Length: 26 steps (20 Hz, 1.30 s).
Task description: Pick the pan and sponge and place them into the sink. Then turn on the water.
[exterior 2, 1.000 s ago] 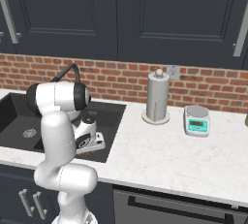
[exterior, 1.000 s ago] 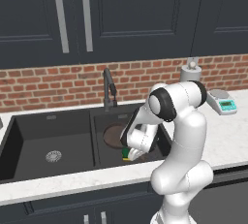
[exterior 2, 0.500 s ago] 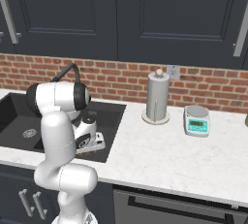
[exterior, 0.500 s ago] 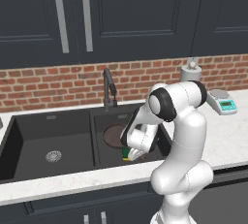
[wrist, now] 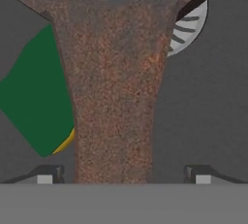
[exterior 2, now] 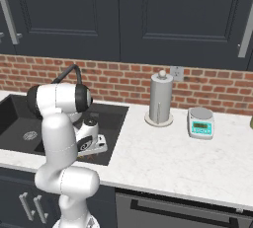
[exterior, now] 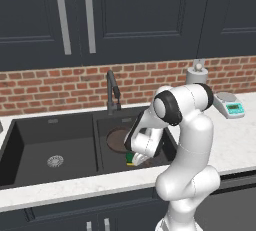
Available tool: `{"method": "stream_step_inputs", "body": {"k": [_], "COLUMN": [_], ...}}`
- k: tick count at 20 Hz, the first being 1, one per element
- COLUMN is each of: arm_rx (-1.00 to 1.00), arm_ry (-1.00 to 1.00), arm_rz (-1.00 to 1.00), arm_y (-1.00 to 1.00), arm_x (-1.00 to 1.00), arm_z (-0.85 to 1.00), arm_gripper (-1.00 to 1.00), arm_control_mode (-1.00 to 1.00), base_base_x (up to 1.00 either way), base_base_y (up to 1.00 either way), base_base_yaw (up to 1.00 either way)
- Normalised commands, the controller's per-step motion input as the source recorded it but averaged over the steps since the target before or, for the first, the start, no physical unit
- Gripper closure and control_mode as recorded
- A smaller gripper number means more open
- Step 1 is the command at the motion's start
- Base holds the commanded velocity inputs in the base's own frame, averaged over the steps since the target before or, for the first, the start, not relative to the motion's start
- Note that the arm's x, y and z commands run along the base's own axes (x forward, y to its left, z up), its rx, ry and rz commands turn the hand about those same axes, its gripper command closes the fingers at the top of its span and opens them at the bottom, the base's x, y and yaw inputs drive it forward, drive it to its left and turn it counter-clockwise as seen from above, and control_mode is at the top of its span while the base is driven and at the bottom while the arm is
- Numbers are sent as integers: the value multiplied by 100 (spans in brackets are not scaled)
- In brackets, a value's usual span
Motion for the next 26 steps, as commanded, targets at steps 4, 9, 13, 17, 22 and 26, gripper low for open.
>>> {"method": "stream_step_inputs", "body": {"k": [4,9,13,17,22,26], "arm_rx": [0,0,0,0,0,0], "arm_ry": [-3,-7,-16,-16,-11,-11], "arm_rz": [0,0,0,0,0,0], "arm_y": [0,-1,0,0,0,0], "arm_x": [0,0,-14,-8,0,-2], "arm_z": [7,38,39,50,57,56], "arm_gripper": [-100,-100,-100,-100,-100,-100], "arm_control_mode": [-100,-100,-100,-100,-100,-100], "base_base_x": [0,0,0,0,0,0], "base_base_y": [0,0,0,0,0,0], "base_base_yaw": [0,0,0,0,0,0]}}
